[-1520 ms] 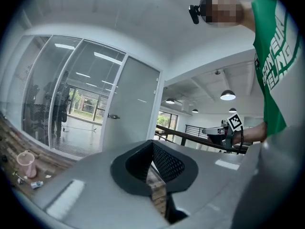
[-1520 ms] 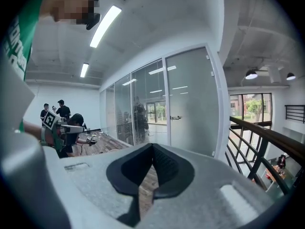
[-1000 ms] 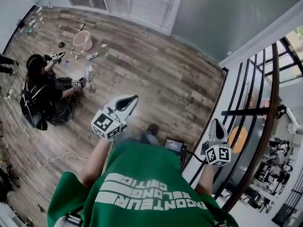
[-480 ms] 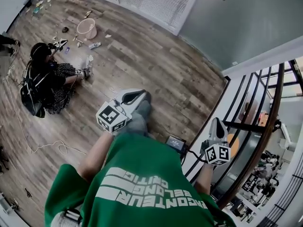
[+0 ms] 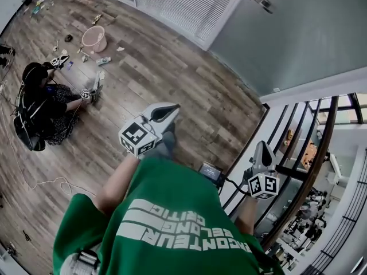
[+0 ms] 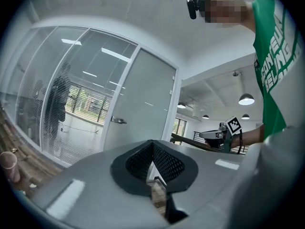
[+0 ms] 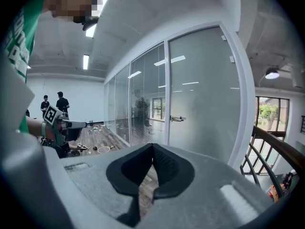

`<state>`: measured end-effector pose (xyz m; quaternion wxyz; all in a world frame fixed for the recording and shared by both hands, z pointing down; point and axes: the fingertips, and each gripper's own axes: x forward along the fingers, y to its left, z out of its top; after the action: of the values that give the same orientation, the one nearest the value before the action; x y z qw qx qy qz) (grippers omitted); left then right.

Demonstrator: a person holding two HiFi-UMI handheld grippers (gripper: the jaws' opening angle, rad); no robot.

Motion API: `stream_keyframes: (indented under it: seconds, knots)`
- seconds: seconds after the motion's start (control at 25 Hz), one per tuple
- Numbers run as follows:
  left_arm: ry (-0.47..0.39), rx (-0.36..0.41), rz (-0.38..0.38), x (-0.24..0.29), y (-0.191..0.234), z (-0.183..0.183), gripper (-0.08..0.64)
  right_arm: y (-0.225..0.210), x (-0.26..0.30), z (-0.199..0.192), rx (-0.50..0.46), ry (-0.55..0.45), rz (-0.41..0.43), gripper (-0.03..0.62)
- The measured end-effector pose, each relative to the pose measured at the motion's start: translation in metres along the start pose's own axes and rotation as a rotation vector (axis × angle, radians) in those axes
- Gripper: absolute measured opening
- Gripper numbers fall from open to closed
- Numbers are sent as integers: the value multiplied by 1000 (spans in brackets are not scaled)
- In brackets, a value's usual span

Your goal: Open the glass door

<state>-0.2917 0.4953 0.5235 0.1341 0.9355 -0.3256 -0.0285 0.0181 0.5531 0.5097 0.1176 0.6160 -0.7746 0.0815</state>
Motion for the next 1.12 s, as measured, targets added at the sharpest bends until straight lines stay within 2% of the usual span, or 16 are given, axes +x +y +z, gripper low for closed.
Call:
stream_keyframes:
  seconds: [0.36, 0.52, 0.68, 0.8, 0.96, 1.12]
  knots:
    - [-5, -22, 1, 52, 81, 22, 16, -9, 96, 34, -9, 20, 14, -6]
    - [11, -14, -32, 80, 104, 27, 15, -27, 115, 41, 22, 9, -31, -6]
    - [13, -3, -75, 106, 115, 37, 15, -63, 110, 54, 106, -30, -120, -6]
    - [8, 9, -96, 124, 123, 44, 15, -83, 109, 64, 123, -64, -166, -6]
    - [11, 10, -111, 143, 123, 42, 15, -98, 117, 59, 110, -58, -179, -6]
    - [30, 11, -106, 161, 124, 39, 15, -112, 138, 58, 100, -54, -155, -6]
